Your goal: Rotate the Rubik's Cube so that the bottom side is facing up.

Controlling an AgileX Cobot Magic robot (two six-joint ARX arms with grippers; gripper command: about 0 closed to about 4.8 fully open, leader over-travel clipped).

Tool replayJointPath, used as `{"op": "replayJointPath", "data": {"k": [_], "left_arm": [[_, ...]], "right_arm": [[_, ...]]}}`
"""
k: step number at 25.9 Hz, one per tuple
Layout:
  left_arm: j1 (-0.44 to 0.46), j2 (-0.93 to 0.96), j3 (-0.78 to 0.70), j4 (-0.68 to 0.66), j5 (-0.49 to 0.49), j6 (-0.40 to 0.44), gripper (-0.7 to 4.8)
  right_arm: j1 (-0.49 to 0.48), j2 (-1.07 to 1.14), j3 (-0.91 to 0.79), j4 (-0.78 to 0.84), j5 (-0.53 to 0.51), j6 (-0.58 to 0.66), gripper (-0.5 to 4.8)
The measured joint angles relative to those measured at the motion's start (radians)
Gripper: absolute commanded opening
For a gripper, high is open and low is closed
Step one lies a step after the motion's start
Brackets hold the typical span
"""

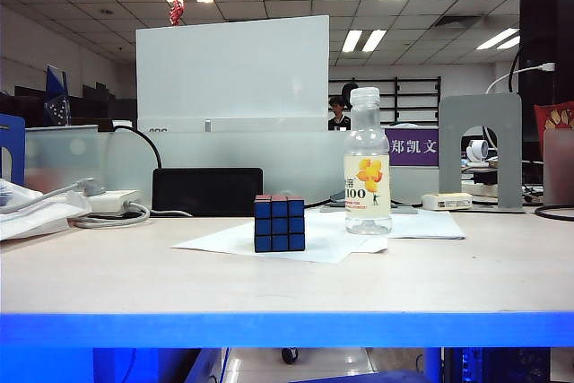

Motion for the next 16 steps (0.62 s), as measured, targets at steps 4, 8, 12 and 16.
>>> {"op": "replayJointPath", "data": {"k": [4,8,12,16], "left_arm": [[0.0,0.0,0.0,0.002,0.036,-0.009,-0.06],[0.0,0.0,0.0,0.019,0.182,-0.018,-0.05],[0.0,0.0,0.0,0.077,0.203,-0.035,-0.01],[0.0,0.0,0.001,0.159,0.204,-0.075,0.62]], "right_arm": [[0.0,0.0,0.0,0.0,-0.005,0.022,-0.06],[0.0,0.0,0.0,0.0,-0.047,0.039,-0.06],[0.0,0.0,0.0,0.0,-0.095,0.069,-0.06],[0.0,0.0,0.001,0.017,-0.13,0.115,-0.06]]}}
